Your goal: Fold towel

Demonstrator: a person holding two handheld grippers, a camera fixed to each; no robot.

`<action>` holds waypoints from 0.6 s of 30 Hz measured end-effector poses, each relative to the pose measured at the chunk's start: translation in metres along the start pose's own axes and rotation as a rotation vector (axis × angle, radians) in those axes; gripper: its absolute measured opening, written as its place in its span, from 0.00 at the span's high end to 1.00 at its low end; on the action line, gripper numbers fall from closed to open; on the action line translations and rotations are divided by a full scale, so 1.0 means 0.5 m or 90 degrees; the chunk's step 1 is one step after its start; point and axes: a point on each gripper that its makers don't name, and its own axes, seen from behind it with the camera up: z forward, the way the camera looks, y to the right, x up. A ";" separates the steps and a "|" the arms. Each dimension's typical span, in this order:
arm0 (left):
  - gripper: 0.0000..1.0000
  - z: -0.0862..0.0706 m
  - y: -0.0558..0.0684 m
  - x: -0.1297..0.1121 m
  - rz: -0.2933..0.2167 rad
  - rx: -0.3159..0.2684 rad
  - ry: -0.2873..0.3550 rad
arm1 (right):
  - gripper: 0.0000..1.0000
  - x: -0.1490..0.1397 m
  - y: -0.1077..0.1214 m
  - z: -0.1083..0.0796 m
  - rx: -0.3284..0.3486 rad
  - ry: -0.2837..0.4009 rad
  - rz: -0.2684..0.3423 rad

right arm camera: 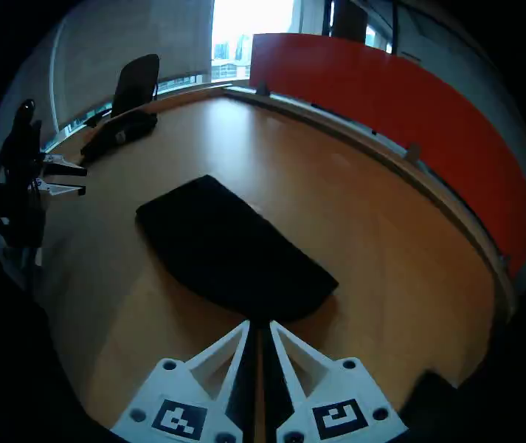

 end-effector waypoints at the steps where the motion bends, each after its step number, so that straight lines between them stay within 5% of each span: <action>1: 0.06 0.000 0.000 0.001 0.000 0.000 0.000 | 0.97 0.007 0.002 -0.003 -0.002 0.003 -0.004; 18: 0.06 -0.008 0.008 -0.009 -0.006 -0.001 -0.002 | 0.97 0.111 0.007 -0.012 0.005 0.037 -0.055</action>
